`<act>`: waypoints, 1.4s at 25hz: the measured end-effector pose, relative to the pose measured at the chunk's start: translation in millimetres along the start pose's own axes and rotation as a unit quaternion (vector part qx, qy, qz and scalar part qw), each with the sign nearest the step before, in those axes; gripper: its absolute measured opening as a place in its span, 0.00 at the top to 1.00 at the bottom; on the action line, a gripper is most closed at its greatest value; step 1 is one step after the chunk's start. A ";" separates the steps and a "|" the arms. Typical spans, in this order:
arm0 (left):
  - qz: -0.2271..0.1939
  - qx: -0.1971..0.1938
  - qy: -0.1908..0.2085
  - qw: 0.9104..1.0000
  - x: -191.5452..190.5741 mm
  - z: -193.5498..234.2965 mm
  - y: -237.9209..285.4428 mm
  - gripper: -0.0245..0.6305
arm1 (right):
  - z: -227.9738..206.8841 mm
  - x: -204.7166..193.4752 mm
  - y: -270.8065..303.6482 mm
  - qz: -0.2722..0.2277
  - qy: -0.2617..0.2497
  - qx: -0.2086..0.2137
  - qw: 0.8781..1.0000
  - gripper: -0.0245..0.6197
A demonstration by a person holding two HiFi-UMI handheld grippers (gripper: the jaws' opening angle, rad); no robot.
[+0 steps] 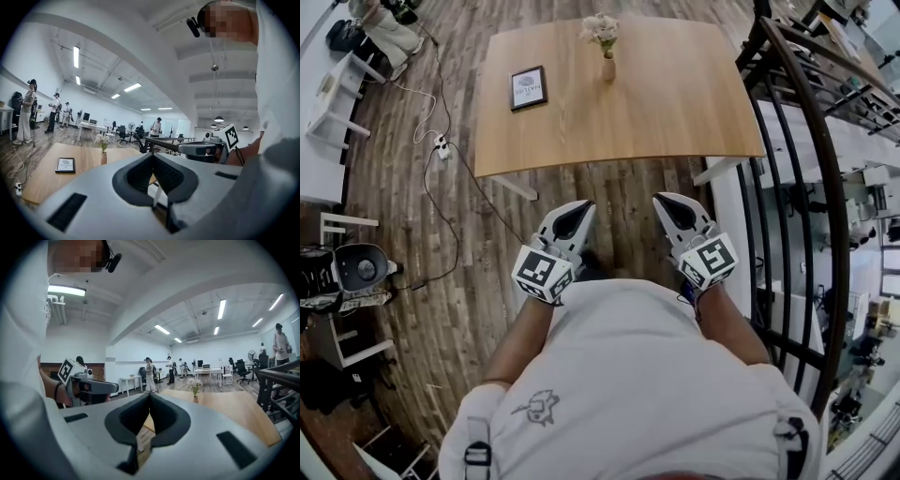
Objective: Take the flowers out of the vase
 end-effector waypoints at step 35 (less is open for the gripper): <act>0.014 0.096 -0.012 0.995 41.5 125.6 243.4 0.96 | -275.9 16.9 140.6 0.017 0.044 0.098 0.994 0.95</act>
Point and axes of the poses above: the fingertips, and each gripper's own axes: y forward along the fingers, z to its left, x out of its top, the point moved 1 cm from there along -y, backward along the fingers, and after that the axes turned 12 degrees about x, right-handed, at the moved point
